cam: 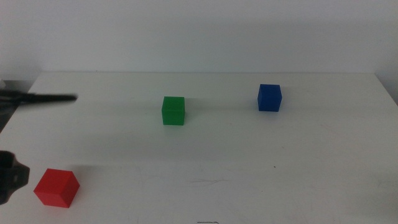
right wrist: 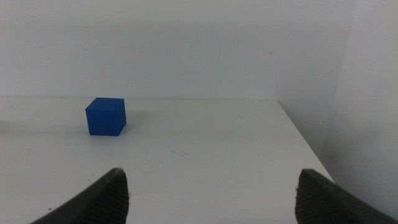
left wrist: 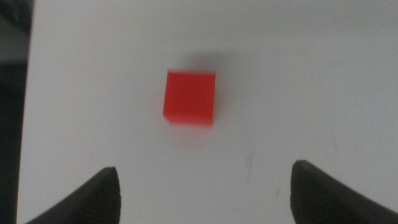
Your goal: Stack red cubes first, then green, then blue cubes in a specific spot.
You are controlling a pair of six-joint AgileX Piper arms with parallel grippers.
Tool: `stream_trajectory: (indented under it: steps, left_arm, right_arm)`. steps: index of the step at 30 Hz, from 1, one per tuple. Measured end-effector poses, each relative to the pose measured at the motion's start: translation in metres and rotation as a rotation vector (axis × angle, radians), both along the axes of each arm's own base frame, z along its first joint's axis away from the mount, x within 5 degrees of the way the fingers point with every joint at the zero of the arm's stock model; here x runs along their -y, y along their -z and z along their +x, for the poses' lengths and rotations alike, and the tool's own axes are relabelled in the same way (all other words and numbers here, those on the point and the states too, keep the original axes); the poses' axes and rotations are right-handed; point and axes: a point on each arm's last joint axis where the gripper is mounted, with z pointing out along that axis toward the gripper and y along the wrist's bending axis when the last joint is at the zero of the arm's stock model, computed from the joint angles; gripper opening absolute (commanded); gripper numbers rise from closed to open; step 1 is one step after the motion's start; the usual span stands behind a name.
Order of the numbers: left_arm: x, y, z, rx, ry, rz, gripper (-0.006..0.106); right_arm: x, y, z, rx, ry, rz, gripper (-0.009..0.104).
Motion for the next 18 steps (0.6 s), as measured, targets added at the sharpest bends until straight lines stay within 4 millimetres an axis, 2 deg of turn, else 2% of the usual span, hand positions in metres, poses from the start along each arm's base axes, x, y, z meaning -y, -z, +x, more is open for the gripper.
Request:
stream_trajectory:
  steps: [6, 13, 18]
  left_arm:
    - [0.002, 0.000, 0.031, -0.214, -0.002, 0.009, 0.094]
    - [0.005, 0.019, 0.065, -0.343, -0.002, 0.009, 0.094]
    - [0.006, 0.034, 0.086, -0.365, 0.012, 0.024, 0.094]
  right_arm:
    - [0.000, 0.000, 0.000, 0.000, 0.000, 0.000, 0.094]
    - [0.000, 0.000, 0.000, 0.000, 0.000, 0.000, 0.094]
    - [0.000, 0.000, 0.000, 0.000, 0.000, 0.000, 0.094]
